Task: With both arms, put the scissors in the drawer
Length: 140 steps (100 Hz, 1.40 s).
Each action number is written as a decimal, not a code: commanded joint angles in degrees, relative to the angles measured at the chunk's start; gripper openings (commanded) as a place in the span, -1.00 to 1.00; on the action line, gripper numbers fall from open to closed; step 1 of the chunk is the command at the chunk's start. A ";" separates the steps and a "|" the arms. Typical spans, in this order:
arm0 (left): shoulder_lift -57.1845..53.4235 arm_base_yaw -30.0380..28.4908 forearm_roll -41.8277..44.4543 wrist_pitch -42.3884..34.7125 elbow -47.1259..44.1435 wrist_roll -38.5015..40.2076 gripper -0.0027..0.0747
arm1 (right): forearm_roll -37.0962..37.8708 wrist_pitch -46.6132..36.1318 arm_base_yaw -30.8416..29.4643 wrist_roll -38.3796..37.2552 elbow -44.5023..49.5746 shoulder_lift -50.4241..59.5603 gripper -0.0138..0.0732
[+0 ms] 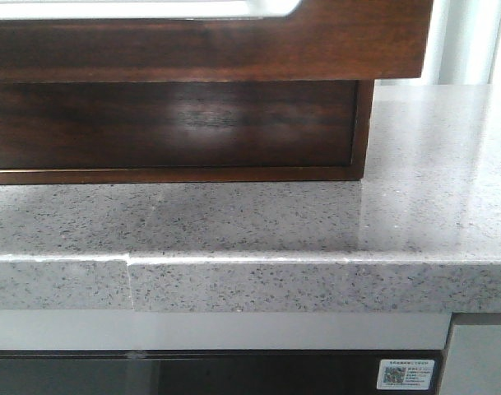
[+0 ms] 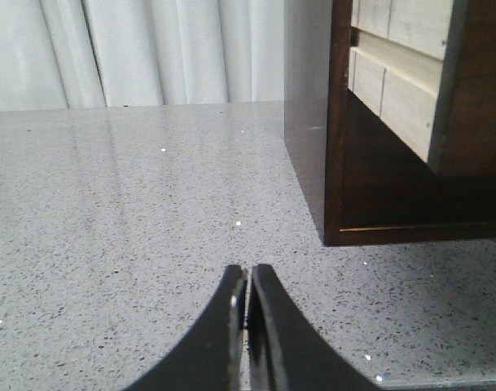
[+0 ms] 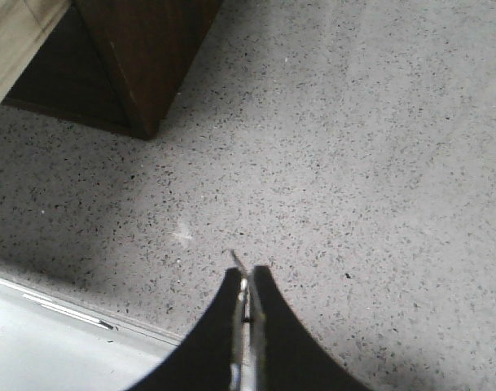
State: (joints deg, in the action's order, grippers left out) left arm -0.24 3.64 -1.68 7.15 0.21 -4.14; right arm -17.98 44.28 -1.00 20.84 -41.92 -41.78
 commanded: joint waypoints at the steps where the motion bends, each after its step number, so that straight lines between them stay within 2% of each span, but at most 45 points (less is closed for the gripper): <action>1: -1.78 -0.09 -0.16 -5.23 -2.03 0.75 -0.98 | -0.89 -2.89 -0.41 0.22 -1.41 0.20 -0.84; 55: -1.78 -0.09 -0.16 -5.11 -2.03 0.75 -0.98 | -0.89 -2.89 -0.25 0.22 -1.41 0.20 -0.84; 67: -1.78 -0.09 -0.16 -5.11 -2.03 0.75 -0.98 | -0.47 -3.58 0.39 0.22 -0.81 3.92 -0.84; 81: -1.78 -0.09 -0.16 -5.11 -2.03 0.75 -0.98 | -0.47 -12.78 0.39 0.22 5.69 13.11 -0.84; 93: -1.78 -0.09 -0.16 -5.11 -2.03 0.75 -0.98 | -0.47 -25.95 0.39 0.22 17.13 21.94 -0.84; 103: -1.78 -0.09 -0.16 -5.11 -2.03 0.75 -0.98 | -0.57 -33.66 0.39 0.22 26.45 30.33 -0.84; 129: -1.78 -0.09 -0.16 -5.11 -2.03 0.75 -0.98 | -0.57 -41.33 0.39 -0.24 38.55 41.38 -0.84; 136: -1.78 -0.09 -0.16 -5.11 -2.03 0.75 -0.98 | 0.44 -44.28 0.39 -2.77 40.91 42.35 -0.84; 140: -1.78 -0.09 -0.16 -5.11 -2.03 0.75 -0.98 | 5.98 -46.61 0.39 -7.87 42.36 42.85 -0.84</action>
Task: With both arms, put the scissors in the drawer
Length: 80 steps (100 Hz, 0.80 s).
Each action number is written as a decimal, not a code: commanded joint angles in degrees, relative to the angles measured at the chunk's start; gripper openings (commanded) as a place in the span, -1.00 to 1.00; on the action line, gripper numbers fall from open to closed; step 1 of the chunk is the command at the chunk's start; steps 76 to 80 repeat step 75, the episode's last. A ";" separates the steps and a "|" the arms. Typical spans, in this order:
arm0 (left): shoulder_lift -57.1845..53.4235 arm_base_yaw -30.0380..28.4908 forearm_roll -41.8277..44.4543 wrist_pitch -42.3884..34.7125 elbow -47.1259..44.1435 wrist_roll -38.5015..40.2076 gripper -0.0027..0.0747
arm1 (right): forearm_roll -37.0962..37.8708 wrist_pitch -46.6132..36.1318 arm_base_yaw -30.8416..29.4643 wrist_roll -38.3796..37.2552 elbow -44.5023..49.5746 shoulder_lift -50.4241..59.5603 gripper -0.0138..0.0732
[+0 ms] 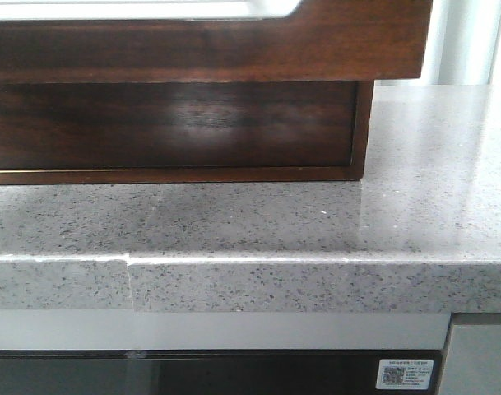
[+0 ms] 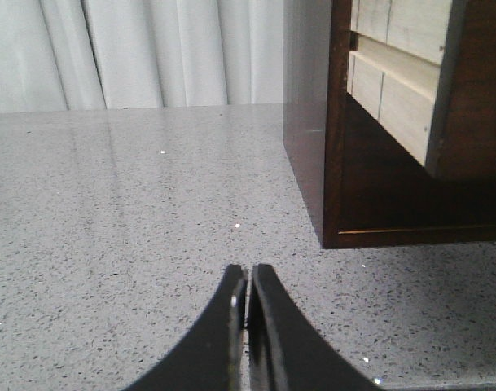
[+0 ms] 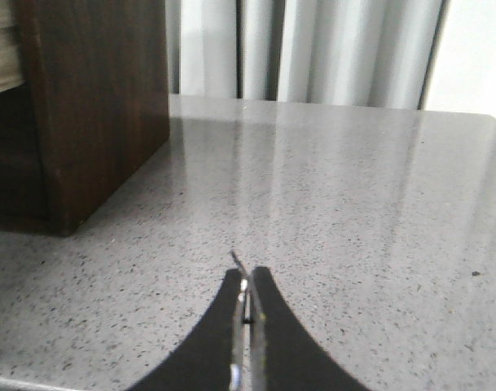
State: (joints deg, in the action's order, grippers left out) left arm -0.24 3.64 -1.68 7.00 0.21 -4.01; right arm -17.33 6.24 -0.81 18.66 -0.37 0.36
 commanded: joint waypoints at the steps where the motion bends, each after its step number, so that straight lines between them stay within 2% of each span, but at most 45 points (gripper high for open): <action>1: -1.78 -0.09 -0.16 -4.96 -2.03 0.62 -0.98 | 6.26 -9.46 0.19 -7.66 1.34 0.83 -0.84; 7: -1.78 -0.09 -0.16 -4.96 -2.03 0.62 -0.98 | 14.38 -9.41 0.19 -14.34 1.92 1.12 -0.84; 11: -1.78 -0.09 -0.16 -4.96 -2.03 0.62 -0.98 | 17.33 -9.73 0.19 -15.82 1.82 1.12 -0.84; 80: -1.78 -0.09 -0.16 -4.96 -2.03 0.62 -0.98 | 17.33 -10.21 0.08 -15.83 1.92 1.45 -0.84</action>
